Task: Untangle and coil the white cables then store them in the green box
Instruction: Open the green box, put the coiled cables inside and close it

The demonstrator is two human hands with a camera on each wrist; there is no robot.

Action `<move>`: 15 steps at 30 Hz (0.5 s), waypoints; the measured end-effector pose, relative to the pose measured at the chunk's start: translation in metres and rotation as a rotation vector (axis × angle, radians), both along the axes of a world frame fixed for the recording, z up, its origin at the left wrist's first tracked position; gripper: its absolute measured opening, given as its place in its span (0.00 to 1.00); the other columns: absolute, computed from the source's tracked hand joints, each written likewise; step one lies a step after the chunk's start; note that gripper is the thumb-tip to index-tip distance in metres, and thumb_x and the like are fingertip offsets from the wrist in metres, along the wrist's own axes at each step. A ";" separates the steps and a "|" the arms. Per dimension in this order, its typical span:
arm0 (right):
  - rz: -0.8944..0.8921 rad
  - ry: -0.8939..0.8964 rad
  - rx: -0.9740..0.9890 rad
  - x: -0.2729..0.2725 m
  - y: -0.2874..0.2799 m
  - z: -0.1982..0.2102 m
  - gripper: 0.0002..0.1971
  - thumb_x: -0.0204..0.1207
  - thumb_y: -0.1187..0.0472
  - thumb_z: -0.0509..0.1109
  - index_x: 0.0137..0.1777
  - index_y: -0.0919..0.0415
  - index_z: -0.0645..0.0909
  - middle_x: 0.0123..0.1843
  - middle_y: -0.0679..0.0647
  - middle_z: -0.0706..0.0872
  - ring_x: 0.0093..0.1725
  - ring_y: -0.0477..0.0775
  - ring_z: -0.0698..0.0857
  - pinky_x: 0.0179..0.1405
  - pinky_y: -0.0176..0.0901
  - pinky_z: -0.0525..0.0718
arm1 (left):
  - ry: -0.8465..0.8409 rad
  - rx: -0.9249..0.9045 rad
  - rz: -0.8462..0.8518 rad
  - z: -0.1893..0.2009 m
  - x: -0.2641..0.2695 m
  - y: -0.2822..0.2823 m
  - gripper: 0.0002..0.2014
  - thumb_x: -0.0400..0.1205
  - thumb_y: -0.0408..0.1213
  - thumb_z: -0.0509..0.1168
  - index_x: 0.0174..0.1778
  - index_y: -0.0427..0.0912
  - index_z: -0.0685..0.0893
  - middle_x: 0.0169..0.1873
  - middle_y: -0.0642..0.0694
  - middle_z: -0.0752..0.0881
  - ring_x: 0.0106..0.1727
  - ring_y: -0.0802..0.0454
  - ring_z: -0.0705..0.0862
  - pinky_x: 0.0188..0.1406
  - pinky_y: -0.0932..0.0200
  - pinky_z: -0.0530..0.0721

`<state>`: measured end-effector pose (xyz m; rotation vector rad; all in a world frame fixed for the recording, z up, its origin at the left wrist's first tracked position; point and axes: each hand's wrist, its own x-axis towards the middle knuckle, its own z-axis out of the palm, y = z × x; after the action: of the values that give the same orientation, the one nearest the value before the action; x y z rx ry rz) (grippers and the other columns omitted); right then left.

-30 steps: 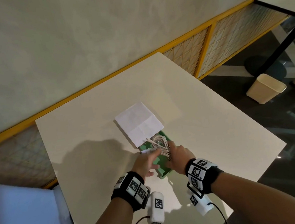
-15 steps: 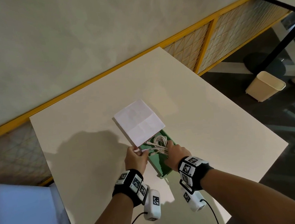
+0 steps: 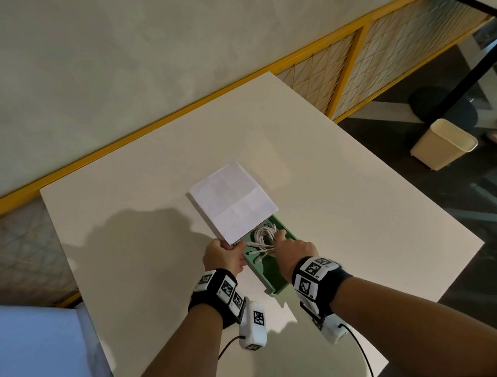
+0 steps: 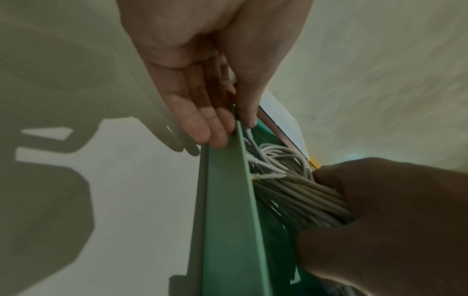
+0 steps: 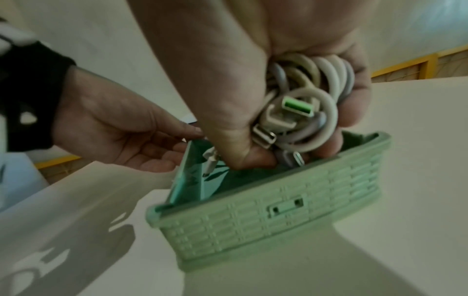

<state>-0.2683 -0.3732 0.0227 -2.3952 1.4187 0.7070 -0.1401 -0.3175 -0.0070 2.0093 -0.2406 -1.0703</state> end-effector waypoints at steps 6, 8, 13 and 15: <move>-0.045 -0.025 -0.017 0.004 0.002 -0.010 0.30 0.80 0.64 0.58 0.79 0.67 0.51 0.55 0.59 0.88 0.54 0.64 0.87 0.58 0.57 0.79 | 0.035 -0.036 0.032 -0.004 -0.001 -0.001 0.14 0.76 0.37 0.75 0.40 0.34 0.76 0.36 0.34 0.89 0.29 0.44 0.90 0.24 0.58 0.88; -0.092 -0.047 0.004 0.006 0.000 -0.012 0.29 0.78 0.64 0.59 0.77 0.66 0.53 0.55 0.58 0.88 0.55 0.64 0.87 0.59 0.57 0.78 | 0.039 -0.050 0.030 -0.006 -0.001 0.000 0.14 0.77 0.35 0.74 0.38 0.35 0.74 0.36 0.33 0.89 0.29 0.44 0.90 0.25 0.57 0.89; -0.159 -0.145 0.069 0.003 -0.002 -0.010 0.22 0.75 0.60 0.65 0.66 0.60 0.62 0.48 0.57 0.88 0.48 0.64 0.87 0.51 0.54 0.81 | 0.058 -0.050 0.023 -0.007 0.000 -0.001 0.13 0.77 0.33 0.73 0.41 0.35 0.74 0.36 0.34 0.88 0.29 0.44 0.90 0.26 0.57 0.89; -0.148 -0.164 0.086 0.000 -0.001 -0.007 0.21 0.75 0.60 0.65 0.65 0.59 0.62 0.43 0.56 0.86 0.45 0.63 0.86 0.51 0.54 0.82 | 0.070 -0.052 0.028 -0.007 0.000 -0.001 0.12 0.77 0.33 0.73 0.43 0.35 0.74 0.35 0.35 0.88 0.29 0.44 0.90 0.26 0.57 0.89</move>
<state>-0.2687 -0.3744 0.0152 -2.2014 1.4482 0.5114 -0.1401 -0.3186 -0.0143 1.9201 -0.2013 -1.1032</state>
